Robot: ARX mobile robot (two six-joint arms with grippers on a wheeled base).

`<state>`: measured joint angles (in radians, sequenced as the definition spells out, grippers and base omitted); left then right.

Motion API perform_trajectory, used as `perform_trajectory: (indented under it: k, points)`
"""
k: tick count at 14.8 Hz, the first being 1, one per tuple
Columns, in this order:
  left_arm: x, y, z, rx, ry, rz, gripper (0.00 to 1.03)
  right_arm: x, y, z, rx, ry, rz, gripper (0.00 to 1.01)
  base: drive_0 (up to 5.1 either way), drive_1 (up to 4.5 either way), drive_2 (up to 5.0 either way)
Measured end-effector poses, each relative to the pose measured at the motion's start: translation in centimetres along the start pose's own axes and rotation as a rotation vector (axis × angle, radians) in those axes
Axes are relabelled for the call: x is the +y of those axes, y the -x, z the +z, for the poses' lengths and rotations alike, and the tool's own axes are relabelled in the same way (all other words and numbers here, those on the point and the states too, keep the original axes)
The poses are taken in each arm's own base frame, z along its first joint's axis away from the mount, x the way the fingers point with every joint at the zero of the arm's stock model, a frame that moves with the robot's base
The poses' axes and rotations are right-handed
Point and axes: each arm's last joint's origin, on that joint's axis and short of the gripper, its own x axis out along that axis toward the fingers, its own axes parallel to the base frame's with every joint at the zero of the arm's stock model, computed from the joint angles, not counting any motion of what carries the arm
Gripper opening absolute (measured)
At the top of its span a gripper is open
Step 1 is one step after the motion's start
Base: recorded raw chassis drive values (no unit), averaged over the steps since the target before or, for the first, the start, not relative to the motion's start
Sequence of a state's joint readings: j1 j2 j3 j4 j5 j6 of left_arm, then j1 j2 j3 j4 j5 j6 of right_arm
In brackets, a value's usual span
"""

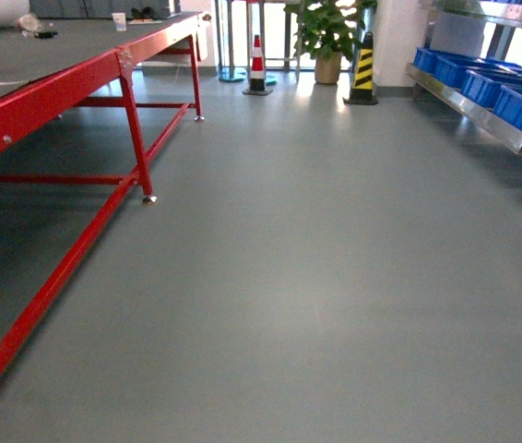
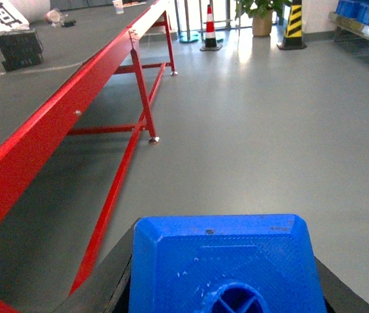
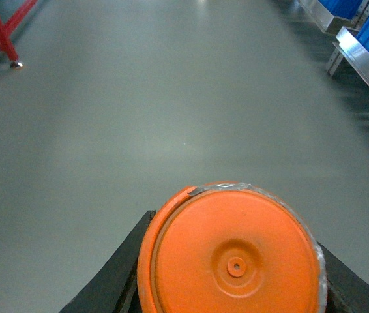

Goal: Sort blue parts and orange caps into right shelf containers

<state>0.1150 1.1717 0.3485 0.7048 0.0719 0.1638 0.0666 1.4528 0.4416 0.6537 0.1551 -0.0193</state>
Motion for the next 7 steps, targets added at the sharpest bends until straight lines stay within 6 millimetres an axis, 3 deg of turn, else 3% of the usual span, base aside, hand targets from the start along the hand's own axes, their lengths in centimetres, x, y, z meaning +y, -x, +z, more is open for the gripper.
perform_trajectory:
  k: [7]
  points:
    - [0.01, 0.0, 0.04, -0.004, 0.0, 0.001, 0.45, -0.02, -0.02, 0.02, -0.002, -0.001, -0.001, 0.45, 0.0, 4.28, -4.3]
